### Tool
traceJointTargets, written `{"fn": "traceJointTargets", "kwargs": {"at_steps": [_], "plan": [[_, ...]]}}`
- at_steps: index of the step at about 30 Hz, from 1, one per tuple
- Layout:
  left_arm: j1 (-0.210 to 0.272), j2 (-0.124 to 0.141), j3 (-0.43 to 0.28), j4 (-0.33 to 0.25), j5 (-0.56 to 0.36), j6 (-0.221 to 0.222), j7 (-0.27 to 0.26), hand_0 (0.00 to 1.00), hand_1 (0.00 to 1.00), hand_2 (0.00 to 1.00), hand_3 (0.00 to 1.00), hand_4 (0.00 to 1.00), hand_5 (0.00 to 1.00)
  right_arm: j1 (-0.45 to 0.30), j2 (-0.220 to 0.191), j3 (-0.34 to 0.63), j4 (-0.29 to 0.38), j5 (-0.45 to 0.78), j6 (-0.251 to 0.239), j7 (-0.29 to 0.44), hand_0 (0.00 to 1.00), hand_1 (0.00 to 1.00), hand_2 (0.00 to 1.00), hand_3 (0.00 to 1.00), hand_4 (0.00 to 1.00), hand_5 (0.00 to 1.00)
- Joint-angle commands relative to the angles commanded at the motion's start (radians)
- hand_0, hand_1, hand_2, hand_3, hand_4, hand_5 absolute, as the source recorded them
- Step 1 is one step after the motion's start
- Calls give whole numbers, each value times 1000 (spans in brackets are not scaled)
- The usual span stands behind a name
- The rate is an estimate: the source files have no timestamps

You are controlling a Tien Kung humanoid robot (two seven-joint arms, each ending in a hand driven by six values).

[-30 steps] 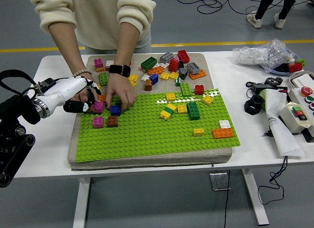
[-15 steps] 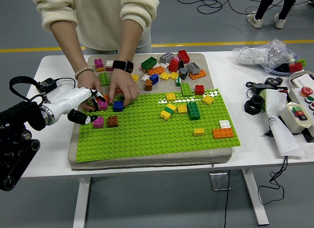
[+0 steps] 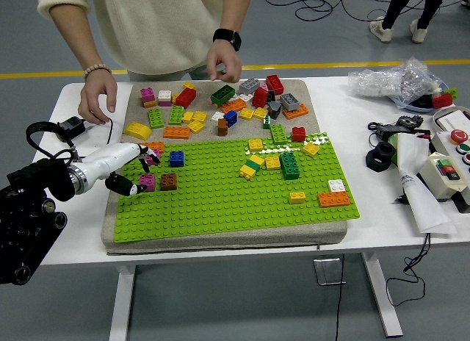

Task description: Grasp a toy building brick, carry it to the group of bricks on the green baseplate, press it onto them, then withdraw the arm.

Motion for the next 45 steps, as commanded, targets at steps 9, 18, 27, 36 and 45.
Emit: {"fn": "traceJointTargets", "kwargs": {"at_steps": [9,18,27,36,45], "plan": [[-22,-4,18,41,13,13,-1,968,859,646,798,817,93,-1,0,-1,0,1,0,-1,761,676,718,737,998,683],[-48,-9,42,92,14,29,-4,966,859,641,787,825,113,0,0,-2,0,0,1,-1,761,676,718,737,998,683],[-75,-14,60,148,7,47,-5,967,857,641,779,822,113,2,0,-3,0,-2,1,-1,761,676,718,737,998,683],[-87,-21,64,181,1,55,-4,963,853,632,747,792,102,2,0,-4,0,-3,2,-1,761,676,718,737,998,683],[-90,-24,65,196,-1,61,-2,962,849,618,734,769,91,3,0,-4,0,-2,2,-1,761,676,718,737,998,683]]}}
